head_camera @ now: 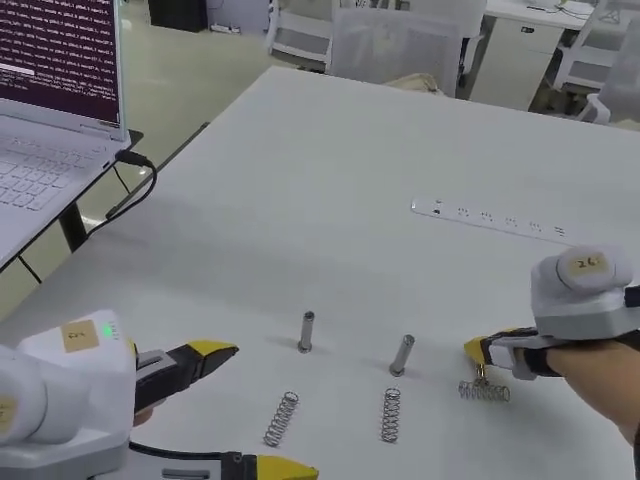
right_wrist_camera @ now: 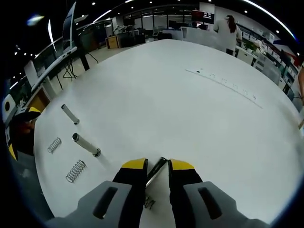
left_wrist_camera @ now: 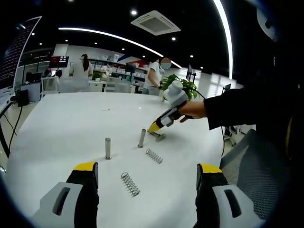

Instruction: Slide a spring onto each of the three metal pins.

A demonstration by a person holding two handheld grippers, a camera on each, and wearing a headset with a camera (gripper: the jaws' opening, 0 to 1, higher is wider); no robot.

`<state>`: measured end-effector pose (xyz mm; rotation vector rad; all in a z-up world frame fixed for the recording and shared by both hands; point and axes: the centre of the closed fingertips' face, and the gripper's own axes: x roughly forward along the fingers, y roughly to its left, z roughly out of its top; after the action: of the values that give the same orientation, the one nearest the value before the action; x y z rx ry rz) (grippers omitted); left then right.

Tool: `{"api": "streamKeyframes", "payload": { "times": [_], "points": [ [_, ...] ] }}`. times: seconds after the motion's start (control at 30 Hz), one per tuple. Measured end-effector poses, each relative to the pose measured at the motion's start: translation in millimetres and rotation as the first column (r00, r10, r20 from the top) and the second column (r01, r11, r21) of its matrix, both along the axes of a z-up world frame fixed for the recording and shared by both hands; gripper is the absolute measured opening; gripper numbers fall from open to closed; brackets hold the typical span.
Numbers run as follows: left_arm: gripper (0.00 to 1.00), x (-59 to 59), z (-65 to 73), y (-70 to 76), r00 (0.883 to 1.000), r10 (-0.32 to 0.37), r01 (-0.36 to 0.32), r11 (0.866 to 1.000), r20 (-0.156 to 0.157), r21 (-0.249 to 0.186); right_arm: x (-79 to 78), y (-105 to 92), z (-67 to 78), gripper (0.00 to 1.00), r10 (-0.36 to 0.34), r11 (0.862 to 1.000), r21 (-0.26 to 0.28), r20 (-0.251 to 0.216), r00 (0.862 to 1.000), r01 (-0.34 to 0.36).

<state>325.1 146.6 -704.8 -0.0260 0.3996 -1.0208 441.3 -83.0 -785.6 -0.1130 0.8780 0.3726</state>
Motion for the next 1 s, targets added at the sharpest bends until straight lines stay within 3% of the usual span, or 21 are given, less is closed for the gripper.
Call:
{"api": "streamKeyframes", "payload": {
  "times": [0.23,0.33,0.9,1.0],
  "points": [
    [0.82,0.0,0.0,0.0,1.0,-0.003,0.003,1.0,-0.002,-0.001,-0.2,1.6,-4.1,0.15,0.004,1.0,-0.02,-0.012,1.0,-0.005],
    [0.82,0.0,0.1,0.5,1.0,-0.003,0.003,1.0,-0.003,-0.002,-0.4,1.4,-6.1,0.14,0.044,0.996,-0.082,-0.006,0.999,-0.044],
    [0.81,1.1,0.4,1.2,1.0,0.005,-0.005,1.0,-0.011,-0.013,3.4,6.3,-8.1,0.11,0.056,0.995,-0.076,-0.022,0.998,-0.057],
    [0.81,0.7,0.5,1.0,1.0,0.004,-0.004,1.0,-0.012,-0.014,3.4,7.0,-8.4,0.1,0.069,0.993,-0.096,-0.027,0.997,-0.071]
  ]
}}
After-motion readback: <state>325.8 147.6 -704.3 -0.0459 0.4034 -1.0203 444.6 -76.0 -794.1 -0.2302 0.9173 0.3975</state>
